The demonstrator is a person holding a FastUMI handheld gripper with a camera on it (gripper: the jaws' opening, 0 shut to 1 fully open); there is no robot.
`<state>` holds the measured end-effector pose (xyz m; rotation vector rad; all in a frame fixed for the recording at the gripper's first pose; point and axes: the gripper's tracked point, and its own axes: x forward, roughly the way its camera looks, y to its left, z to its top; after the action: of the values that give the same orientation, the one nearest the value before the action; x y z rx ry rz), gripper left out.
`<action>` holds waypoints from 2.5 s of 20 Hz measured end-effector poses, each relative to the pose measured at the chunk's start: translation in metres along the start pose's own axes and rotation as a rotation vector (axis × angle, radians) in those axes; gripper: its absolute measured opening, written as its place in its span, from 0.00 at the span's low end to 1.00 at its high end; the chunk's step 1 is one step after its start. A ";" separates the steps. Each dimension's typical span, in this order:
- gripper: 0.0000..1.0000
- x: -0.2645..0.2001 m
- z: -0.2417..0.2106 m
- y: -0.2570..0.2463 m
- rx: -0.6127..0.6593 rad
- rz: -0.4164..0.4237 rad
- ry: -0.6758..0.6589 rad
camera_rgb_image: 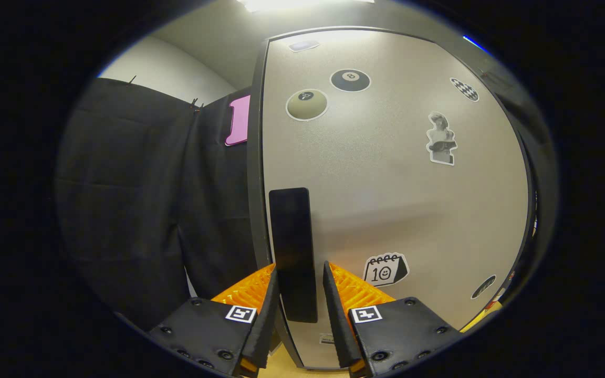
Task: Open the shoe cabinet door, grab the shoes and put them into the shoe cabinet, then close the shoe cabinet door.
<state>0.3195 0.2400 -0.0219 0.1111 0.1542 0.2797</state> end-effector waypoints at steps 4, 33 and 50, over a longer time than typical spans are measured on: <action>0.31 0.000 -0.001 0.001 -0.004 0.016 0.008; 0.17 -0.105 0.006 -0.026 0.021 0.228 0.101; 0.17 -0.121 0.010 -0.067 -0.010 0.176 0.078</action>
<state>0.2240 0.1411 -0.0041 0.1042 0.2212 0.4607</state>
